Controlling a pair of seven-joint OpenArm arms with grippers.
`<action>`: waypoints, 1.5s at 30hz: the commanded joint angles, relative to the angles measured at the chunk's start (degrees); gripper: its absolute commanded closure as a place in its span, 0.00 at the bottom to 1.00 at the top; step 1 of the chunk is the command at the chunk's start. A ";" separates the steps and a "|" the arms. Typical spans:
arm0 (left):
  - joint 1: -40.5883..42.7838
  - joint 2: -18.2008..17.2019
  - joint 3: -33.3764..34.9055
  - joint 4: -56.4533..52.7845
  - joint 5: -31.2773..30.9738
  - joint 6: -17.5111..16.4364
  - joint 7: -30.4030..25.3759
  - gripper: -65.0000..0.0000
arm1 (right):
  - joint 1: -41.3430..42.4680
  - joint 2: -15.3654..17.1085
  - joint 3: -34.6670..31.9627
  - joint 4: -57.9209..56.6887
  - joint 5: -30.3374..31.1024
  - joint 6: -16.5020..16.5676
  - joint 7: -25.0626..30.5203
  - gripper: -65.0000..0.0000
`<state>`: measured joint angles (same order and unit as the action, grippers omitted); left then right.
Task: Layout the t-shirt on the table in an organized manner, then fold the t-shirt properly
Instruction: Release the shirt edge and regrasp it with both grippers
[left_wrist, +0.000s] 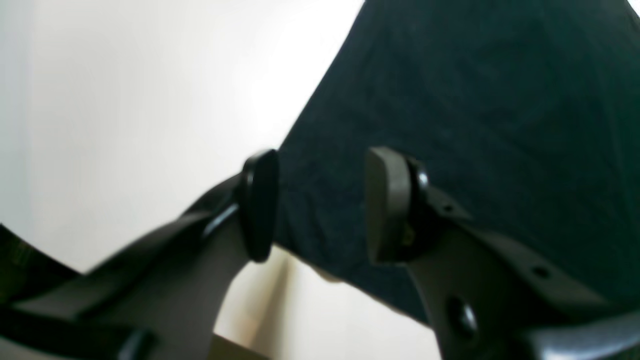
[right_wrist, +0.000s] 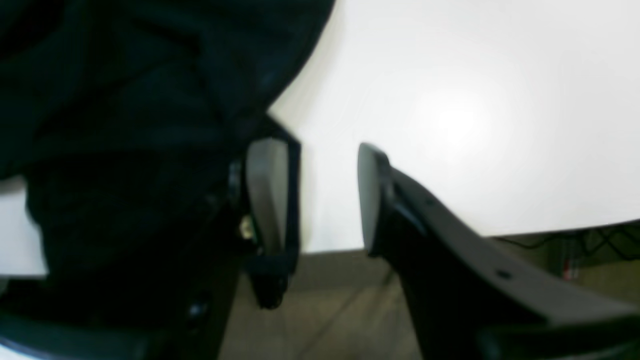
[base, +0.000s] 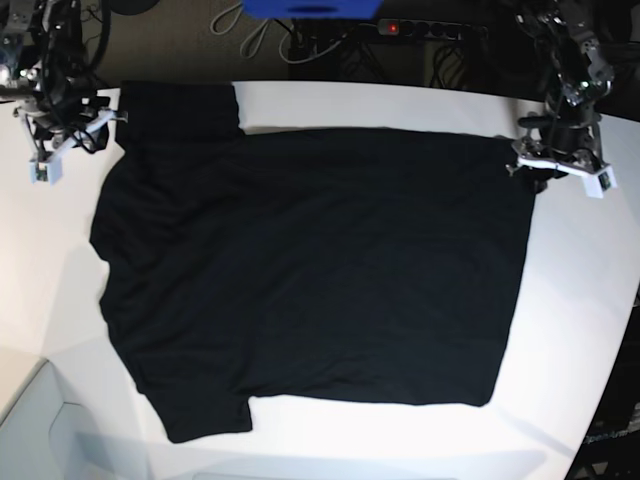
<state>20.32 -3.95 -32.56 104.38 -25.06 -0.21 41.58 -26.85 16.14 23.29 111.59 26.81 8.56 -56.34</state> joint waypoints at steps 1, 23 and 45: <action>-0.05 -0.49 -0.28 1.07 -0.30 -0.19 -0.92 0.57 | -0.62 0.43 0.40 1.16 0.23 0.01 1.00 0.62; 1.27 -0.85 -0.81 -2.36 0.05 -6.87 -1.19 0.56 | -1.32 -3.88 -2.50 -7.11 -0.04 -0.16 2.23 0.48; -1.28 -0.85 -4.32 -9.65 7.17 -11.44 -1.28 0.56 | -4.40 -5.11 -2.94 -8.51 -0.04 0.01 6.27 0.57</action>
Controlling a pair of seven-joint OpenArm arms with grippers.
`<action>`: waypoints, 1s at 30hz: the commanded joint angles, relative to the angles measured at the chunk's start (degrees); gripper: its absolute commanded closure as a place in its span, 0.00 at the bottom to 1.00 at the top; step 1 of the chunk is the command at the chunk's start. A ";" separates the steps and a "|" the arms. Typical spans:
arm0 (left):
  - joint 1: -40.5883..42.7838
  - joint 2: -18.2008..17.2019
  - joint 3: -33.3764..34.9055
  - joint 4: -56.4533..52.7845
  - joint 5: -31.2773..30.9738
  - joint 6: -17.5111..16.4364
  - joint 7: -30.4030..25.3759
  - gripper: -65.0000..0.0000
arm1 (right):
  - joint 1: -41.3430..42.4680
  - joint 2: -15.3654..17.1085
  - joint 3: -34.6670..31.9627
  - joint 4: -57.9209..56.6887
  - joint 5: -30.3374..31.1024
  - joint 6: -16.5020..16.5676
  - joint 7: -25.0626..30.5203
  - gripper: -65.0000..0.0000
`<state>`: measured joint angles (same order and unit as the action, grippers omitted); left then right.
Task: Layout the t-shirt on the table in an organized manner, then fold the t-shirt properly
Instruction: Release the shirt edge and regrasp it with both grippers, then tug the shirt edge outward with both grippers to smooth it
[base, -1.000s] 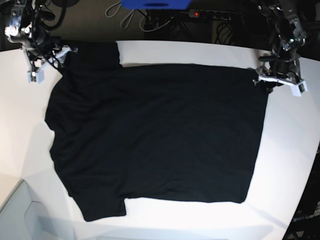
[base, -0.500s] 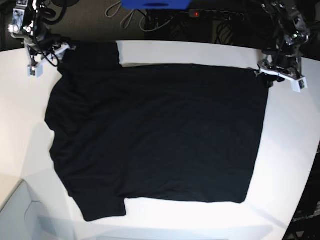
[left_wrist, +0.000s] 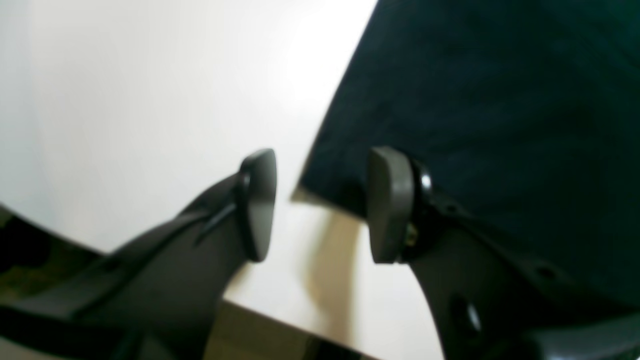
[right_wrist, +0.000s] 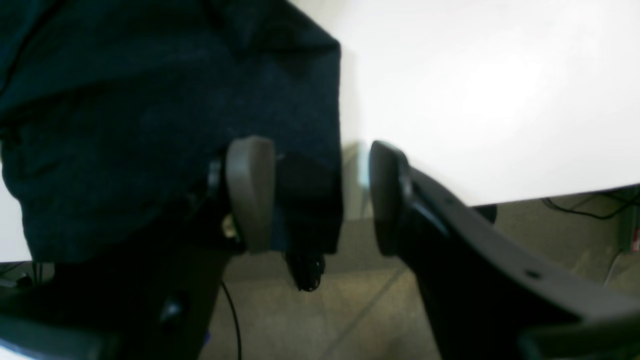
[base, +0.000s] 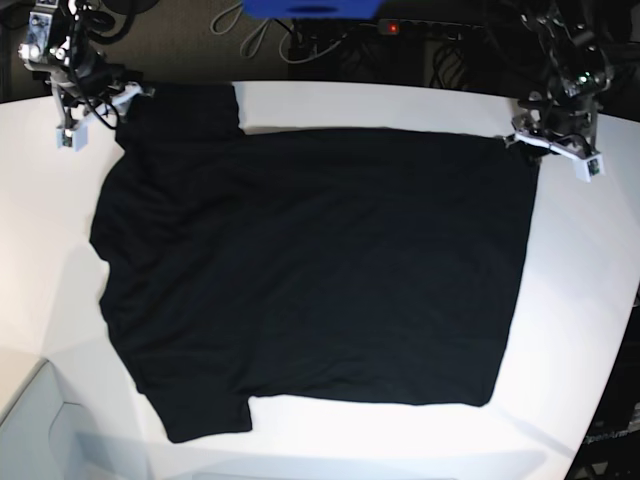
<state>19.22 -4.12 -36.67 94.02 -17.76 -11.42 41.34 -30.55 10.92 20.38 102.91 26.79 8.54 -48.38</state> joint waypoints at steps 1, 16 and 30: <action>-0.19 -0.76 0.14 -0.35 -0.13 -0.23 -1.03 0.57 | -0.71 0.12 -0.03 0.16 -0.02 0.04 -1.69 0.57; -1.77 -0.85 -0.21 -6.76 -0.04 -7.09 -0.68 0.99 | -1.94 0.03 -0.03 0.52 0.07 0.04 -1.60 1.00; 0.60 -0.41 -0.39 3.61 -0.40 -7.70 -0.68 1.00 | -7.39 -4.19 0.50 11.24 0.16 7.16 6.23 1.00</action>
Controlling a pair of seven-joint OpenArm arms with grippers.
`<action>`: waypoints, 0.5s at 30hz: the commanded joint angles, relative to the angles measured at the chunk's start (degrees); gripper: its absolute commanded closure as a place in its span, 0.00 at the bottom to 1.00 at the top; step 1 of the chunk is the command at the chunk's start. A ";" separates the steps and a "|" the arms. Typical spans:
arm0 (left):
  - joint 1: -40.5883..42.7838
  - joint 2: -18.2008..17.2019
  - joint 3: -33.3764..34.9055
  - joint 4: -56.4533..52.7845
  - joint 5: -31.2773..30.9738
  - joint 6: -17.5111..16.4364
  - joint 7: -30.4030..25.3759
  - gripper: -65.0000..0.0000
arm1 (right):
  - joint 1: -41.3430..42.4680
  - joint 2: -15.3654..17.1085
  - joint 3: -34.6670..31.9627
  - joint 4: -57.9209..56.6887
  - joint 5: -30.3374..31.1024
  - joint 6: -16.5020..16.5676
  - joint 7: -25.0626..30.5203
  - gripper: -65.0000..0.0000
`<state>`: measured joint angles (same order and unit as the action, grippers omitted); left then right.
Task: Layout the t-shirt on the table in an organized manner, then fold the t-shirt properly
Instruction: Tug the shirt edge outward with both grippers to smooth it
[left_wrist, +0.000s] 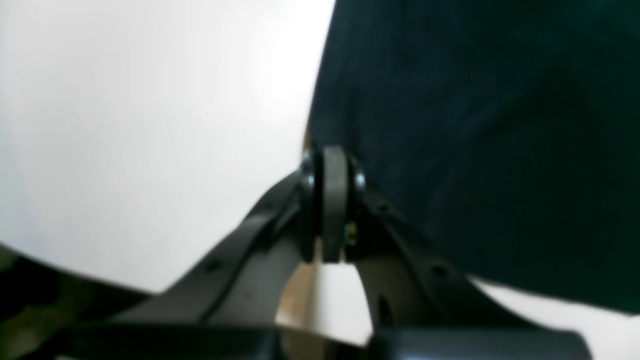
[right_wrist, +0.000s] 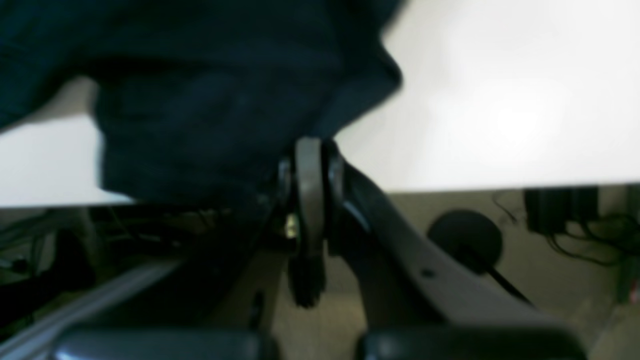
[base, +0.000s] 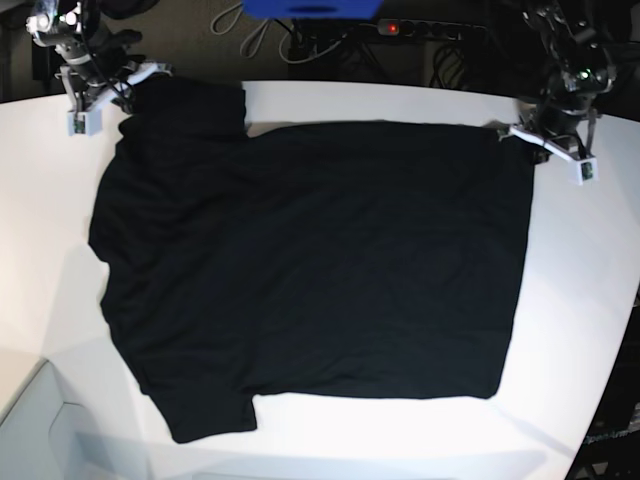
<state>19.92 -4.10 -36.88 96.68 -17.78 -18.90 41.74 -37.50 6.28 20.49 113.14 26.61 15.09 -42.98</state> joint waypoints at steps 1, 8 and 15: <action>-0.10 -0.43 -0.17 1.29 -0.46 -0.23 -1.08 1.00 | -0.35 0.18 0.39 1.19 0.33 1.13 0.83 1.00; -0.54 -0.25 -4.57 5.34 -0.55 -0.23 -1.08 1.00 | 1.14 0.44 0.56 1.36 0.42 2.27 2.67 1.00; -3.26 -0.69 -5.01 6.48 -0.64 -0.23 -1.08 1.00 | 6.33 0.53 5.40 1.19 0.42 2.36 1.44 1.00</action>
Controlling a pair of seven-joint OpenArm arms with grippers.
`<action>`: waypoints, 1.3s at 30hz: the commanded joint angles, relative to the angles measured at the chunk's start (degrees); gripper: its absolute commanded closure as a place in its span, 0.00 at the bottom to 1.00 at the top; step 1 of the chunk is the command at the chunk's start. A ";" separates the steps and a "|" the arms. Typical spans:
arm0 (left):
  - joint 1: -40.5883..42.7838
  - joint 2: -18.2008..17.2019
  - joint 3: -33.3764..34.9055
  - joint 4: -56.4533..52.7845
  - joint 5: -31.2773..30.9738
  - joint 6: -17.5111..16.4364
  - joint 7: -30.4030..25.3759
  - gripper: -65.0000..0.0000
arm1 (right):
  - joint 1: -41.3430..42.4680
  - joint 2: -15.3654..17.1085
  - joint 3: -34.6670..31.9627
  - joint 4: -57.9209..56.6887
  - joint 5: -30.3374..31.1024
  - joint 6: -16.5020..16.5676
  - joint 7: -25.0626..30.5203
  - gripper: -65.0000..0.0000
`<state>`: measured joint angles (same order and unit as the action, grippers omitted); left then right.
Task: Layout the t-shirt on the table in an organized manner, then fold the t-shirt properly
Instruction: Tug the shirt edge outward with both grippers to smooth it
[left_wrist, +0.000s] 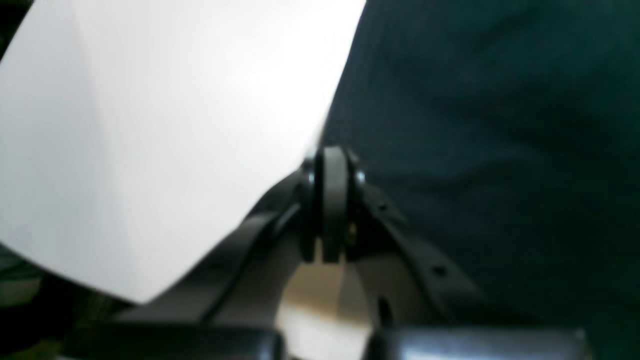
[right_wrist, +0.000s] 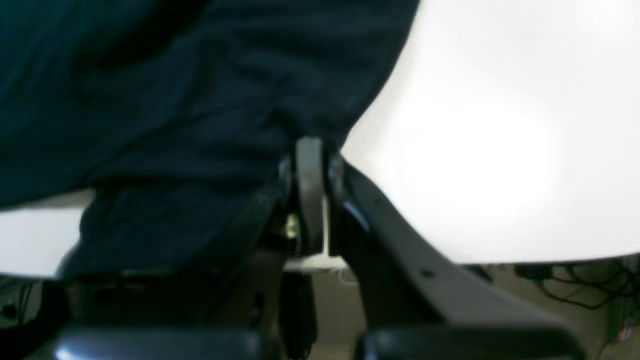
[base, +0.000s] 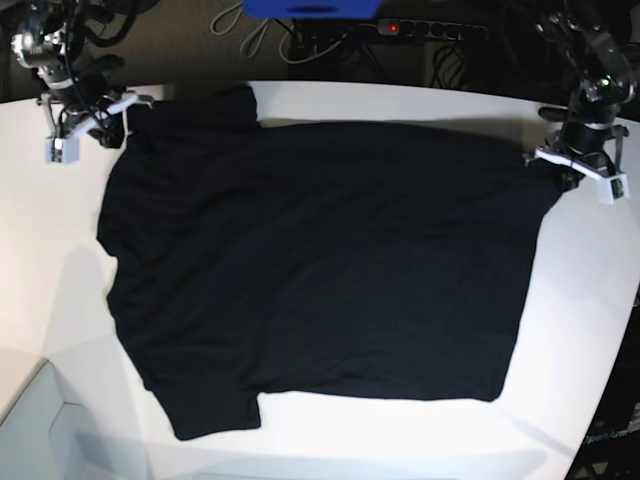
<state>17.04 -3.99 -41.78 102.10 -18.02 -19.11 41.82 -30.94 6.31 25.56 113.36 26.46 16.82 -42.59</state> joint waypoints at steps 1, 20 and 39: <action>-1.26 -0.80 -0.11 1.06 -0.31 -0.01 -1.16 1.00 | 0.74 0.51 0.77 0.97 0.58 0.63 0.79 1.00; -4.42 -0.36 0.15 -2.10 -0.31 0.08 -1.16 1.00 | 2.41 1.83 -1.61 0.44 0.31 0.63 -7.57 0.90; -4.42 -0.27 0.24 -2.10 -0.31 0.08 -1.16 1.00 | -1.81 -1.69 -2.05 -5.62 0.31 0.63 -7.04 0.48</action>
<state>12.97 -3.75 -41.43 98.96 -17.76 -19.11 42.02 -32.36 4.10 23.22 106.78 26.06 16.93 -50.46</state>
